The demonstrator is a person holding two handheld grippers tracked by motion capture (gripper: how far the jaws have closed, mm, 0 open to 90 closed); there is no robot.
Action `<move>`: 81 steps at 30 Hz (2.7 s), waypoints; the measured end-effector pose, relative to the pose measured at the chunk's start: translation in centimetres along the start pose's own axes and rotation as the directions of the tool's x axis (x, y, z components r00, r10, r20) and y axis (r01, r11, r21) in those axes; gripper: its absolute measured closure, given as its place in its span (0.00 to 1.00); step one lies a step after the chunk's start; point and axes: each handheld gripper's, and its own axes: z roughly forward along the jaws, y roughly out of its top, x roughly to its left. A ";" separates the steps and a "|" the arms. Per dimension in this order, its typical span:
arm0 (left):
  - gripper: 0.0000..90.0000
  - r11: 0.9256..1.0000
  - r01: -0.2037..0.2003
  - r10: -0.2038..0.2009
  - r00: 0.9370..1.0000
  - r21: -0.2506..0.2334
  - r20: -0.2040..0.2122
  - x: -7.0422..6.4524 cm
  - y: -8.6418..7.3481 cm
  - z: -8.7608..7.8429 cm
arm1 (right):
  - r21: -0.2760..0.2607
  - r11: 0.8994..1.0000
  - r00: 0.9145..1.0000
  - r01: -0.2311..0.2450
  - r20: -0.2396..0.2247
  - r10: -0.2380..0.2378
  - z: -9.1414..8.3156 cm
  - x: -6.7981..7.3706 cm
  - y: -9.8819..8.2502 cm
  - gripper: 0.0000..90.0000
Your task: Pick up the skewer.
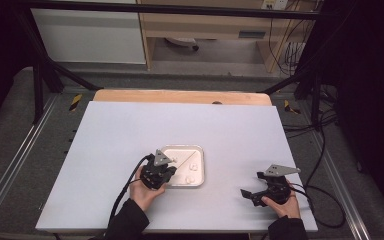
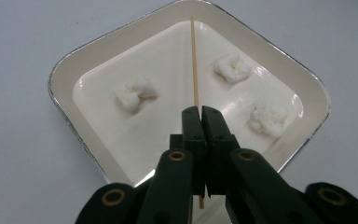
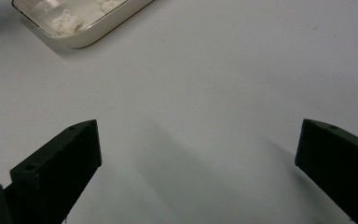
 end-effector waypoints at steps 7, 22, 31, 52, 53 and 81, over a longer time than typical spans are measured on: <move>0.99 1.000 -0.020 0.020 1.000 -0.004 0.019 0.2 0.0 -0.8 | -0.011 1.000 1.000 0.024 0.006 -0.024 0.1 0.1 0.0 0.01; 0.99 0.996 -0.083 0.082 0.994 0.011 0.072 -0.1 0.1 -1.7 | 0.007 0.991 0.989 0.134 0.057 -0.134 0.7 1.5 1.0 0.01; 0.99 0.994 -0.107 0.107 0.990 -0.002 0.096 -0.7 0.3 -2.1 | 0.017 0.982 0.979 0.190 0.076 -0.191 0.8 2.4 1.7 0.01; 0.99 0.985 -0.169 0.171 0.974 -0.025 0.151 -2.8 1.8 -2.7 | 0.052 0.923 0.916 0.381 0.115 -0.384 1.3 5.1 3.5 0.03; 0.99 0.985 -0.170 0.172 0.973 -0.025 0.153 -2.9 1.9 -2.7 | 0.057 0.921 0.913 0.386 0.119 -0.390 1.3 5.2 3.6 0.03; 0.99 0.961 -0.276 0.266 0.943 0.022 0.198 -5.3 5.5 -1.1 | 0.101 0.802 0.785 0.589 0.166 -0.597 1.7 7.0 5.0 0.15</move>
